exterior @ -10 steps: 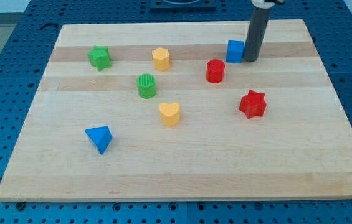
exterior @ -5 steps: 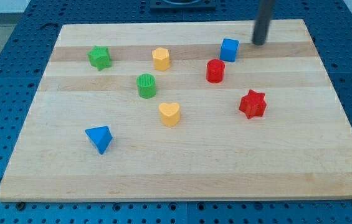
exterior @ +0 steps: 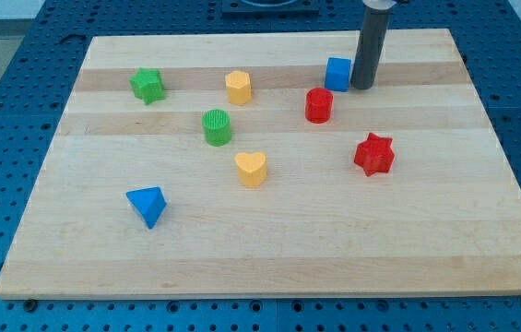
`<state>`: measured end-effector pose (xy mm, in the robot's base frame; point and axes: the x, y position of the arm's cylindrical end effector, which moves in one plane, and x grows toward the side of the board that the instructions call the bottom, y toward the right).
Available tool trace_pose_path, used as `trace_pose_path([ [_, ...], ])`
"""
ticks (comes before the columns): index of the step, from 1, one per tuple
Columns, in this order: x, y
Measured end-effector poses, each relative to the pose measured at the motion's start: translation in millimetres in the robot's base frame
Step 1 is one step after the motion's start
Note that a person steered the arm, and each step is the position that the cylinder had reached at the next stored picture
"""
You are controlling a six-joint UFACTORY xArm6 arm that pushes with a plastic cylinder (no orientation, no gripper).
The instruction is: Push the blue cube into the green star
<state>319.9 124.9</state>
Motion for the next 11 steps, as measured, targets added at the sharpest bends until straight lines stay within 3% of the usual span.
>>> trace_pose_path([
  [2,-21.6,-79.0],
  [3,-19.3,-56.9],
  [4,-18.9,4.0],
  [5,-45.8,20.7],
  [6,-55.6,-7.9],
  [9,-53.1,-197.8],
  [11,-50.3,-237.1],
])
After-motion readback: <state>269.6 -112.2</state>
